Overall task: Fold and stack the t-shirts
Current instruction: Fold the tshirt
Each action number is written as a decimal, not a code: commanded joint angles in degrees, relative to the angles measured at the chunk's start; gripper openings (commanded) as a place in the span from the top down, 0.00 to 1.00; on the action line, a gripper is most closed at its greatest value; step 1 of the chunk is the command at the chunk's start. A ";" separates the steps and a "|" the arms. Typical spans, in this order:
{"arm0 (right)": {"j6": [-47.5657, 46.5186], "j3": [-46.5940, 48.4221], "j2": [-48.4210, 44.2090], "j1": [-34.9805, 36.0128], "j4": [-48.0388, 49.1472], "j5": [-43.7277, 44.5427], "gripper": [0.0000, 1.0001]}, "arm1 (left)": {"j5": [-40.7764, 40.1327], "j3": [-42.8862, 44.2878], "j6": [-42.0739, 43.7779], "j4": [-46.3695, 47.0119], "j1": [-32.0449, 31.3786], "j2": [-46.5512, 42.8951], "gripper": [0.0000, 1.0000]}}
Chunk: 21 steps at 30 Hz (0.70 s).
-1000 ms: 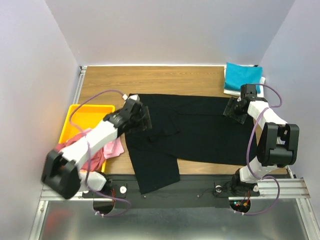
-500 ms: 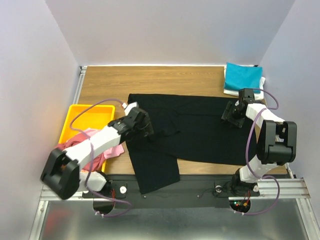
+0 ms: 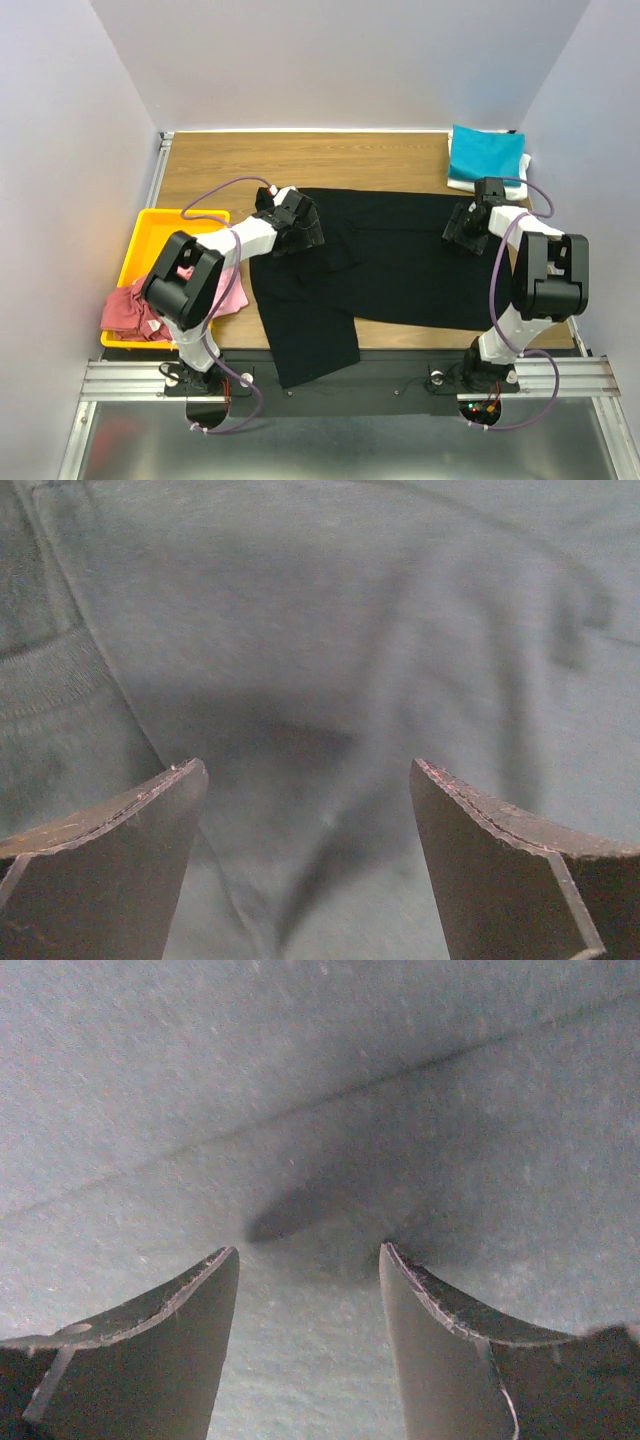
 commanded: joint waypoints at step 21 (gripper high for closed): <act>3.17 8.53 12.95 9.36 2.50 -1.27 0.37 | 3.64 5.66 9.11 1.50 15.69 9.46 0.05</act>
